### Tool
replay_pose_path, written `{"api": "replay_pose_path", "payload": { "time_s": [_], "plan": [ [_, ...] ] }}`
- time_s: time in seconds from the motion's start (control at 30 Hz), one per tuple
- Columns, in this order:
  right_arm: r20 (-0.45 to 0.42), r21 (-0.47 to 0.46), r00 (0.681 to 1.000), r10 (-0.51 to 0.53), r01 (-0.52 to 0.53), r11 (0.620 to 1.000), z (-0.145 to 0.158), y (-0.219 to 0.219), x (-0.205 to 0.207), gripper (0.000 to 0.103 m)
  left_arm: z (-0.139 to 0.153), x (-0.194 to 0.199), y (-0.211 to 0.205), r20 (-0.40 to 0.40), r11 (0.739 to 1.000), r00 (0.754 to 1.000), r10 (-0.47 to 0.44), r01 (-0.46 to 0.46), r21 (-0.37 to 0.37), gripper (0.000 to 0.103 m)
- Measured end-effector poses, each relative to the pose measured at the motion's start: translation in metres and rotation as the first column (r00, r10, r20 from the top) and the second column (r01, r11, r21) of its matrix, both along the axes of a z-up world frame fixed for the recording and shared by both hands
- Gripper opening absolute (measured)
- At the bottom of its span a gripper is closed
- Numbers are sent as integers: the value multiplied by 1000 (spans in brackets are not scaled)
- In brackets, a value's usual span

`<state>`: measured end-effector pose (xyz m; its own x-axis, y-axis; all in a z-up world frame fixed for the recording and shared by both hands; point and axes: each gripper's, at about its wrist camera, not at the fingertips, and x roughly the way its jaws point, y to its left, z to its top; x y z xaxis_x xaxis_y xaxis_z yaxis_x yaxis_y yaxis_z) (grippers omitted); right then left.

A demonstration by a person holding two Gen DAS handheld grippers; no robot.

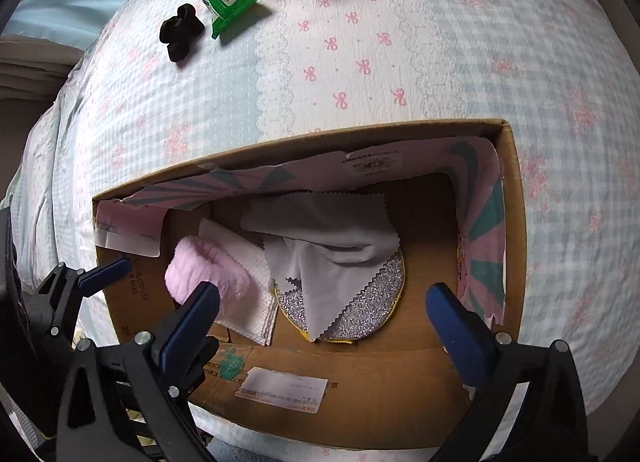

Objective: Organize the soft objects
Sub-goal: 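Carry the pink hair tie and grey cloth into the box and release, then withdraw both tools from the box toward the remaining items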

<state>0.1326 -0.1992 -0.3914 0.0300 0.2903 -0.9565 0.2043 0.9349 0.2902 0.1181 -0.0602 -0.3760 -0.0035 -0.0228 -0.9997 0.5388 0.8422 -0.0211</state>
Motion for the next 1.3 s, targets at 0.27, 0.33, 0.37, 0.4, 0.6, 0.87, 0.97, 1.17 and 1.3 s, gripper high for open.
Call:
{"api": "replay_pose_path", "payload": {
  "time_s": [0.27, 0.33, 0.37, 0.4, 0.6, 0.87, 0.97, 1.17, 1.3],
  "plan": [
    [51, -22, 999, 0, 1, 1000, 9, 2, -1, 103, 10, -7, 5, 17, 1000, 1000, 24, -24, -3, 103],
    [59, -29, 998, 7, -5, 1000, 16, 2, -2, 103, 16, -8, 6, 31, 1000, 999, 29, -29, 7, 103],
    [62, -38, 998, 13, -11, 999, 19, 3, -3, 103, 19, -8, 6, 38, 999, 999, 33, -33, 9, 103],
    [67, -44, 998, 21, -18, 999, 23, 4, -4, 103, 23, -9, 6, 45, 999, 998, 36, -36, 8, 103],
    [117, -66, 992, 44, -36, 997, 50, 6, -17, 103, 53, -24, 24, 108, 998, 992, 64, -63, -11, 103],
    [218, -132, 974, 66, -37, 991, 107, 7, -46, 103, 98, -43, 40, 201, 990, 970, 139, -129, -65, 103],
    [258, -147, 964, 68, -31, 989, 132, 5, -60, 103, 125, -56, 47, 243, 985, 956, 166, -150, -85, 103],
    [337, -156, 940, 59, -6, 988, 181, 3, -90, 103, 177, -82, 55, 336, 973, 914, 226, -191, -132, 103],
    [397, -185, 915, 71, 4, 983, 214, 3, -105, 103, 211, -99, 64, 384, 956, 879, 282, -226, -187, 103]
  ]
}}
